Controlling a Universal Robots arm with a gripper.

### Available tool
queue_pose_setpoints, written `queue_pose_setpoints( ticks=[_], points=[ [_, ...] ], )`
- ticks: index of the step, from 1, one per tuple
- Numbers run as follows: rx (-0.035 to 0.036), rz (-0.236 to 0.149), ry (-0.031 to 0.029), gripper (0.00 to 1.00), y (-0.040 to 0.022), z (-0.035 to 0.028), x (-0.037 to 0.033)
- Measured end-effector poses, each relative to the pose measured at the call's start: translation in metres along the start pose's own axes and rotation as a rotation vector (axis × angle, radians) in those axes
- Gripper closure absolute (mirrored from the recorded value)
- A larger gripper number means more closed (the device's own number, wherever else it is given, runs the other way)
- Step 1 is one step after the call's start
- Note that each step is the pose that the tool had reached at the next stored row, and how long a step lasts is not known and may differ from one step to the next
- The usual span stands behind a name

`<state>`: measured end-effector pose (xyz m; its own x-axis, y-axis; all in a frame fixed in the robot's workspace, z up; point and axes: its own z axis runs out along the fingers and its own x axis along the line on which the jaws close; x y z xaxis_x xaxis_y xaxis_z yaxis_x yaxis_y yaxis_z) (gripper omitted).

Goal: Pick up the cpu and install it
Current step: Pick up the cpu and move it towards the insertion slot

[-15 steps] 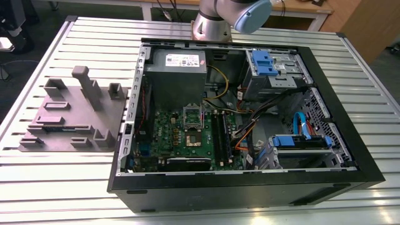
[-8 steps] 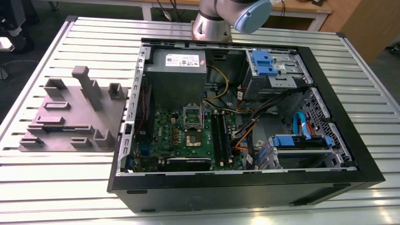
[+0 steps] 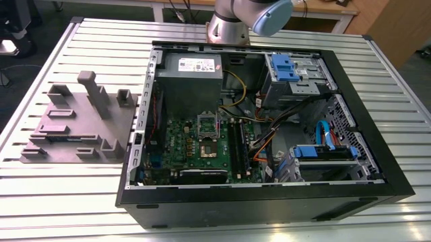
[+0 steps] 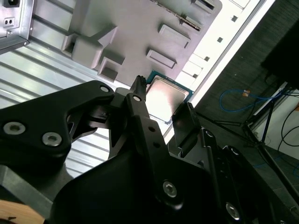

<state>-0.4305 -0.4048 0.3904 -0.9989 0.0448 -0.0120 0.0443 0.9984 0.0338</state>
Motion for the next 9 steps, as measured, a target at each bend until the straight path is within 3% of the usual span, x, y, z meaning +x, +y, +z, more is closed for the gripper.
queue_pose_setpoints(
  ticks=[5,7,9],
  points=[
    [0.0,0.0,0.0,0.53,0.0,0.0001,-0.0018],
    [0.0,0.0,0.0,0.53,0.0004,0.0001,-0.0084],
    [0.0,0.0,0.0,0.53,0.0004,0.0001,-0.0085]
  ],
)
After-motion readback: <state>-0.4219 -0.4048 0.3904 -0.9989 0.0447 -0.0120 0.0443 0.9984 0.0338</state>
